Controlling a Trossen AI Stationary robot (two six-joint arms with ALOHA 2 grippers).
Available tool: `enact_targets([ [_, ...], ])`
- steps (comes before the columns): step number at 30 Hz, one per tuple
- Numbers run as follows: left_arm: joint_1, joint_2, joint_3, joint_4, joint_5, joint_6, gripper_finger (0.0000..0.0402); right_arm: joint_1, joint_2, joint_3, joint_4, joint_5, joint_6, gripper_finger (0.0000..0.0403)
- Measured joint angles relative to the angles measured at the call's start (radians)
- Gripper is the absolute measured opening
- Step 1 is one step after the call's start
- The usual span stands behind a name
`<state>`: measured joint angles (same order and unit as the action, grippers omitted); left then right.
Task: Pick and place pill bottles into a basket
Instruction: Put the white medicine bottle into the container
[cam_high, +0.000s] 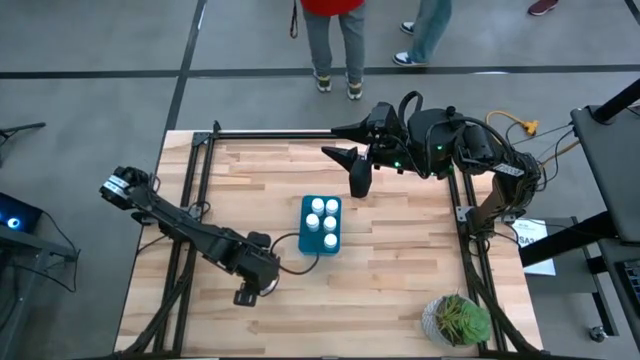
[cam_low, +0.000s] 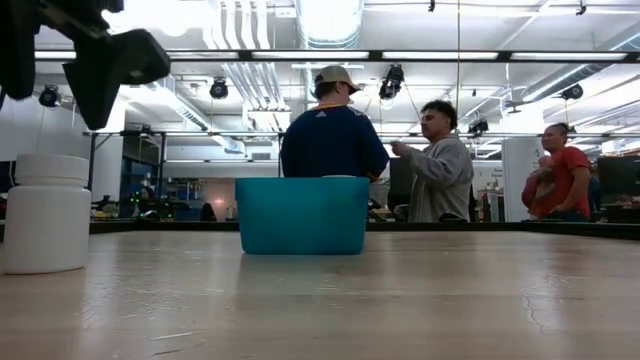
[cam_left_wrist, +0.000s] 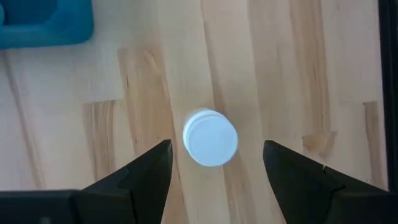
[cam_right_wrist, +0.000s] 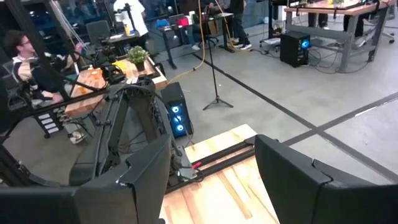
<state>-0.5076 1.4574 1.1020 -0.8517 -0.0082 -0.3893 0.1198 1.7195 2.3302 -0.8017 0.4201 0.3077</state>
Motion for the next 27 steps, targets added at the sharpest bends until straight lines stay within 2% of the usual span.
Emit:
enact_targets([
  [7,0.000,0.009,-0.037,0.020,0.000,0.000,0.0233,0.000,0.000,0.000,0.000,0.000,0.000,0.0224],
  [11,-0.002,0.009,-0.069,0.101,0.015,-0.001,0.0233,0.000,0.000,0.000,0.000,0.000,0.005,0.0224],
  [23,-0.002,0.009,-0.099,0.124,0.003,-0.023,0.0233,0.000,0.000,0.000,-0.002,0.000,0.007,0.0224],
  [27,-0.002,0.016,-0.126,0.185,0.000,-0.024,0.0233,0.000,0.000,0.000,-0.002,0.000,0.007,0.0224],
])
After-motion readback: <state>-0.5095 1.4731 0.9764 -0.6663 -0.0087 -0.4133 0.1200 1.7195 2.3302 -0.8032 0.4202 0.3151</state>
